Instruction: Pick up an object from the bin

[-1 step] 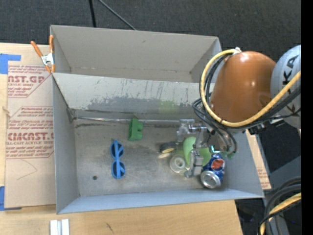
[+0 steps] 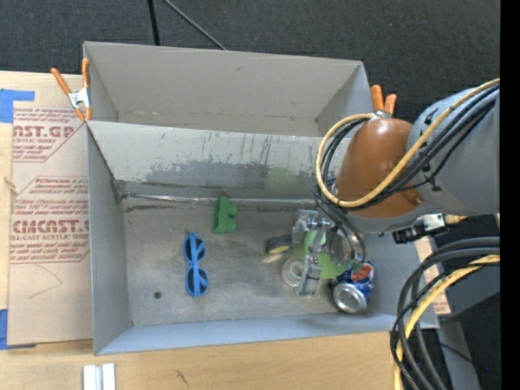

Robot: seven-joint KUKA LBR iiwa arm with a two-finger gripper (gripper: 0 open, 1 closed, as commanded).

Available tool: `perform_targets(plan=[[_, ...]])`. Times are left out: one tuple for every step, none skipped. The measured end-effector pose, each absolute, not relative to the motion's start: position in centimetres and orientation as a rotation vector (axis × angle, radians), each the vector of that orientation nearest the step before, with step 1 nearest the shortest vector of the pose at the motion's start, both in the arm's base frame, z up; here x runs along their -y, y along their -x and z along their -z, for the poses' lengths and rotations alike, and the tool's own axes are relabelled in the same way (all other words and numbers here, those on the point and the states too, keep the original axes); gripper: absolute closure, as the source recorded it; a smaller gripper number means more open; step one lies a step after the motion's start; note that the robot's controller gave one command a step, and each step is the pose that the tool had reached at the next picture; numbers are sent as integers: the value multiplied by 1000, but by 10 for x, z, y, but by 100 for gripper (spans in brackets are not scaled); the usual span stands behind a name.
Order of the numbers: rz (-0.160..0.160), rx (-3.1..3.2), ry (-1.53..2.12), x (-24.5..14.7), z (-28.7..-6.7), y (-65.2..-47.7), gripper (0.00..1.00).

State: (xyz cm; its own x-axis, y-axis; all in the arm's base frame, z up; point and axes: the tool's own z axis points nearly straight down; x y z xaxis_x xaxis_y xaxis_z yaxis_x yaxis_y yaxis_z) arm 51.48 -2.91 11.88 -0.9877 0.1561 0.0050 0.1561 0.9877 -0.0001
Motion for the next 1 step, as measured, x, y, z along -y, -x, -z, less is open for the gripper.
perform_targets(plan=[[1, 3121, 376, 58, -121, -530, 0]])
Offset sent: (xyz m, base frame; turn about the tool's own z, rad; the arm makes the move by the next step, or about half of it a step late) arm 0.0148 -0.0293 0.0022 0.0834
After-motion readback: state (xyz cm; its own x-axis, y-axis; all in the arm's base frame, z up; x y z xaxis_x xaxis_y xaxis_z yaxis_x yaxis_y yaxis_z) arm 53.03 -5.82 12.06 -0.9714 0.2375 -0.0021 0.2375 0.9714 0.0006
